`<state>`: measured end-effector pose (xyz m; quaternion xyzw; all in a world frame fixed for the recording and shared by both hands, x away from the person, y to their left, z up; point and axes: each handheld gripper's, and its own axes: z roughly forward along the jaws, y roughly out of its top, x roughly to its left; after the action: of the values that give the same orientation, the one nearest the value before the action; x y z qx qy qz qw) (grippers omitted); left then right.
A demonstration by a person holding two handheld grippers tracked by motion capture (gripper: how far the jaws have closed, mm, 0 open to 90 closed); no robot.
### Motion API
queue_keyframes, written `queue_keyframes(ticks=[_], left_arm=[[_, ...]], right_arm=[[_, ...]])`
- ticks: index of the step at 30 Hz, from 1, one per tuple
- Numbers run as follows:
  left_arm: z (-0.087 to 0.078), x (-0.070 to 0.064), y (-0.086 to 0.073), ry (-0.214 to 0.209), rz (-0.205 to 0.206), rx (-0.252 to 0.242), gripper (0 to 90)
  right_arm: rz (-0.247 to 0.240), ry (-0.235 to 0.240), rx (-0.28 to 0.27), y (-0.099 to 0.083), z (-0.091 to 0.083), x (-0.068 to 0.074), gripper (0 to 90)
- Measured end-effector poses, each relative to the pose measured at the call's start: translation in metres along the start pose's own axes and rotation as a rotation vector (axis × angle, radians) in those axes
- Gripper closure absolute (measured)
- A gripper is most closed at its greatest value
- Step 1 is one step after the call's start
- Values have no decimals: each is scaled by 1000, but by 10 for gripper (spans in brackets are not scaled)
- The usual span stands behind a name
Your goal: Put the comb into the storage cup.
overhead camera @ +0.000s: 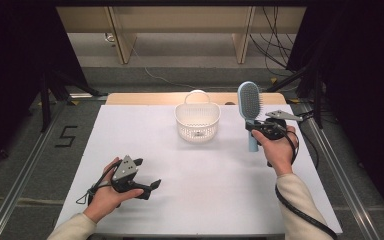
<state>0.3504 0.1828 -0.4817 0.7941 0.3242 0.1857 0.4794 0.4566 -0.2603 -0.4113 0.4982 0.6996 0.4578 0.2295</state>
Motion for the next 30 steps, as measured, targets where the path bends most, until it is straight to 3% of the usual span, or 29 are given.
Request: queue_keyframes(ticks=[30], left_arm=[[0,0,0,-3,2,1,16]], right_arm=[[-19,-2,-55,6,-3,8,706]])
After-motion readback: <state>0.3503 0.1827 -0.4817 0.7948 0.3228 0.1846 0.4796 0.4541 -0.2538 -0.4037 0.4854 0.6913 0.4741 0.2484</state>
